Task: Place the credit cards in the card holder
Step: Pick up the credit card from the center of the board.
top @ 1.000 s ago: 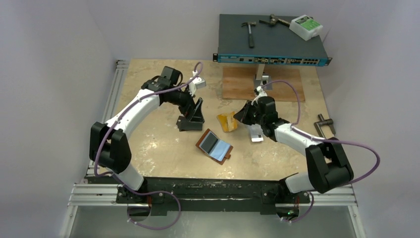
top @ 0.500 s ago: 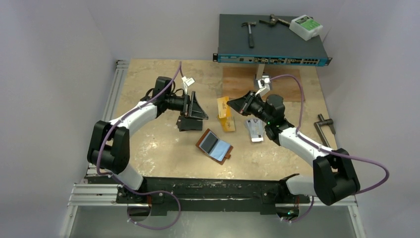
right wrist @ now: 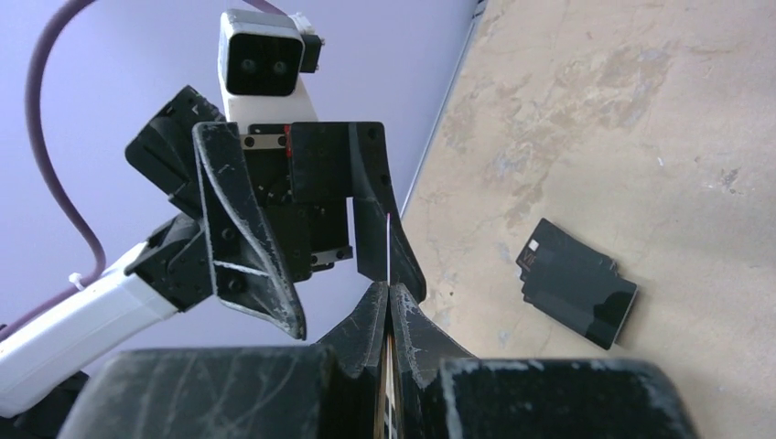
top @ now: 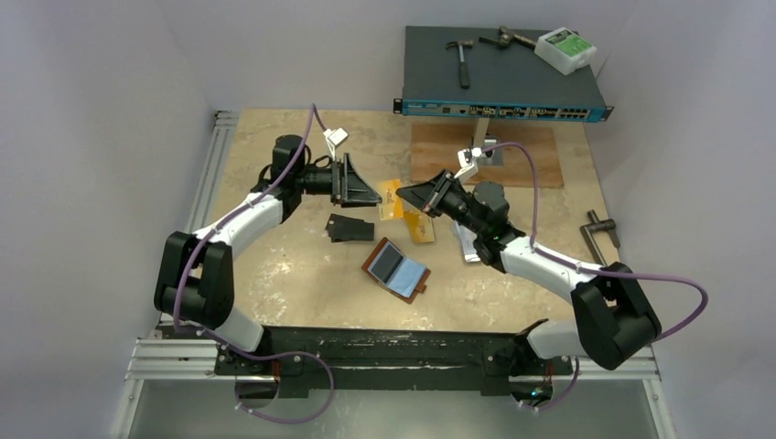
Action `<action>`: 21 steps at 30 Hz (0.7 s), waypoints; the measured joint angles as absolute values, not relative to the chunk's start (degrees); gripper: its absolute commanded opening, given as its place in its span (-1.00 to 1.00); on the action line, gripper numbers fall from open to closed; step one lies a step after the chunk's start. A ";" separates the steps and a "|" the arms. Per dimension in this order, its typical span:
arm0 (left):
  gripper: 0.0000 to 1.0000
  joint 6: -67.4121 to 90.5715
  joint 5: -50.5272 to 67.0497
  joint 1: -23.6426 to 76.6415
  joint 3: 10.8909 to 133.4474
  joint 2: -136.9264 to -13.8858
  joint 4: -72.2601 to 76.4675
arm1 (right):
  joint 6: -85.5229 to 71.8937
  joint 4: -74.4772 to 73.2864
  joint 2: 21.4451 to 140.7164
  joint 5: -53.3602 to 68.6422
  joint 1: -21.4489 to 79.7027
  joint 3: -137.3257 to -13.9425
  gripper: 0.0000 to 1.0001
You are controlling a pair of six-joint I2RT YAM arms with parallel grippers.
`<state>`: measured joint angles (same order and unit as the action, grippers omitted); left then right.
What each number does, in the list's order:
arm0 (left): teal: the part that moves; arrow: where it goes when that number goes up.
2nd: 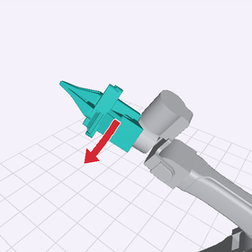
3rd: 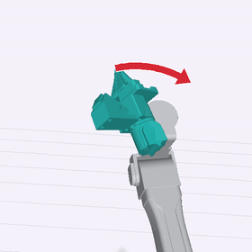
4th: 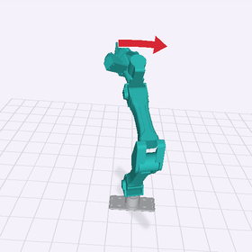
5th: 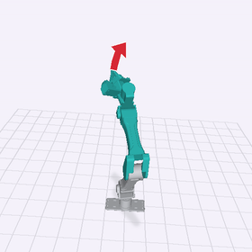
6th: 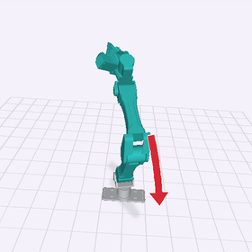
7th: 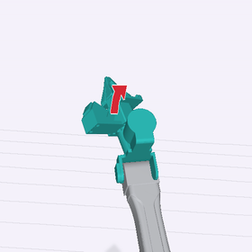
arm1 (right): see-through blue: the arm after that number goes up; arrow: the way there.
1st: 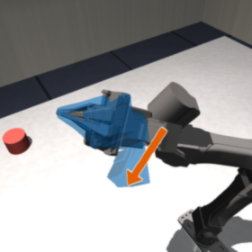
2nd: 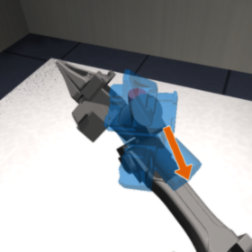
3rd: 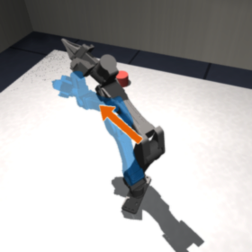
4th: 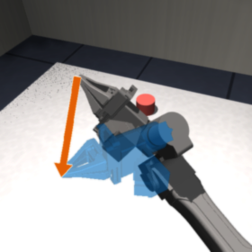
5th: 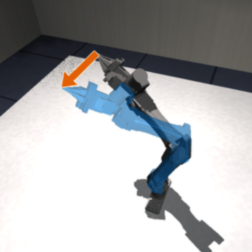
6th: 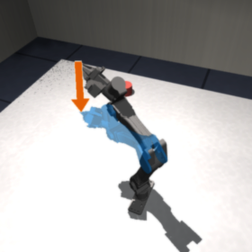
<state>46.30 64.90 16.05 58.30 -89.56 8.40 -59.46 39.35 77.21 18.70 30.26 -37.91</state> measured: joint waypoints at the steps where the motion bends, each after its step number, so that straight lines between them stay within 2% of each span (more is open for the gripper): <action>1: 0.13 47.22 64.99 15.75 57.87 -89.34 9.41 | -59.99 39.72 77.21 18.28 30.48 -37.91 -1.00; 10: -0.05 53.01 65.84 15.33 56.25 -89.01 16.10 | -62.37 43.40 77.38 15.49 32.40 -37.91 -1.00; 16: -0.50 55.77 66.26 15.09 55.72 -88.58 19.14 | -62.59 44.56 77.65 13.65 33.63 -37.91 -1.00; 19: -0.91 56.51 66.37 14.72 55.61 -88.47 19.86 | -62.57 44.69 77.73 12.88 34.37 -37.91 -1.00; 20: -1.00 56.66 66.41 14.61 55.57 -88.47 20.05 | -62.57 44.75 77.76 12.88 34.50 -37.91 -1.00; 21: -1.00 56.80 66.50 14.41 55.57 -88.47 20.12 | -62.52 44.99 77.73 12.86 34.59 -37.89 -1.00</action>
